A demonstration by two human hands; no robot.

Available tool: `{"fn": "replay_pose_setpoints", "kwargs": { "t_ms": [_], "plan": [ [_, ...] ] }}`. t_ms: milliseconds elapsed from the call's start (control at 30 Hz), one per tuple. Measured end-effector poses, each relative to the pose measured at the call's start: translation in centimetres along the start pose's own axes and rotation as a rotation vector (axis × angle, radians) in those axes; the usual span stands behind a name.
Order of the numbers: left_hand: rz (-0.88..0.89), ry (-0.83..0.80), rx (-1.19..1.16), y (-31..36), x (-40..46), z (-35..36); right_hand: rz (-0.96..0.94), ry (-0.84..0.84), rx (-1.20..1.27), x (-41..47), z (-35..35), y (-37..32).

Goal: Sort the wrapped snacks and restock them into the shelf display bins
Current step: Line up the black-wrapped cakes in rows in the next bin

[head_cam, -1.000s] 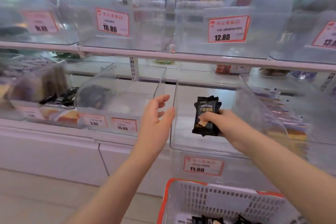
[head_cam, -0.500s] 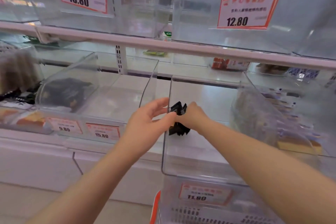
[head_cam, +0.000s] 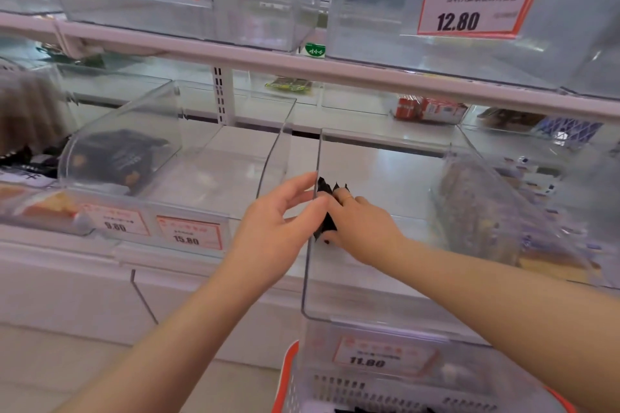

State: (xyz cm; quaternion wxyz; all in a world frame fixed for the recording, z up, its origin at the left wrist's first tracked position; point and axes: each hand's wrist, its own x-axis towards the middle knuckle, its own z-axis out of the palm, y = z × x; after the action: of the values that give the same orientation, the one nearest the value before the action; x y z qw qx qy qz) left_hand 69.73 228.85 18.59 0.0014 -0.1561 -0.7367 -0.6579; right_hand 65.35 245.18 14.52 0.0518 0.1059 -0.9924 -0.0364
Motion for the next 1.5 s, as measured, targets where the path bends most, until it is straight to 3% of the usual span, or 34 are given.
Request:
{"fn": "replay_pose_setpoints", "kwargs": {
  "t_ms": [300,400,500,600,767,833,967,1200,1300,1500],
  "plan": [
    [-0.025,-0.008,0.143,1.1,-0.3,-0.8,0.034,-0.13,-0.053,1.4,-1.4,0.4],
    [0.095,0.076,0.323,2.2,-0.8,-0.7,-0.012,-0.059,-0.099,-0.8,-4.0,0.7],
    [0.358,0.096,0.538,4.0,-3.1,-0.1,-0.004,-0.006,0.027,-5.0,-7.3,1.1],
    [0.551,-0.002,0.678,5.5,-6.3,1.1,-0.052,0.098,0.164,-11.2,-9.9,2.1],
    [0.616,-0.359,0.814,4.6,-11.5,5.3,-0.136,0.212,0.421,-22.9,-10.0,3.3],
    [0.589,-0.519,0.889,2.6,-13.0,7.6,-0.078,0.123,0.452,-26.3,-7.5,4.1],
    [0.474,-0.772,1.067,-3.0,-15.0,12.7,0.091,-0.22,0.425,-31.0,0.6,6.0],
    [0.151,-1.166,1.117,-14.5,-18.9,20.1,0.307,-0.689,0.391,-37.3,13.9,8.7],
    [-0.004,-1.226,1.138,-19.0,-20.6,21.5,0.398,-0.747,0.4,-39.1,17.9,9.6],
    [-0.288,-1.191,1.095,-25.4,-22.7,22.4,0.826,-0.723,0.543,-39.9,24.3,11.0]
  ]
}}
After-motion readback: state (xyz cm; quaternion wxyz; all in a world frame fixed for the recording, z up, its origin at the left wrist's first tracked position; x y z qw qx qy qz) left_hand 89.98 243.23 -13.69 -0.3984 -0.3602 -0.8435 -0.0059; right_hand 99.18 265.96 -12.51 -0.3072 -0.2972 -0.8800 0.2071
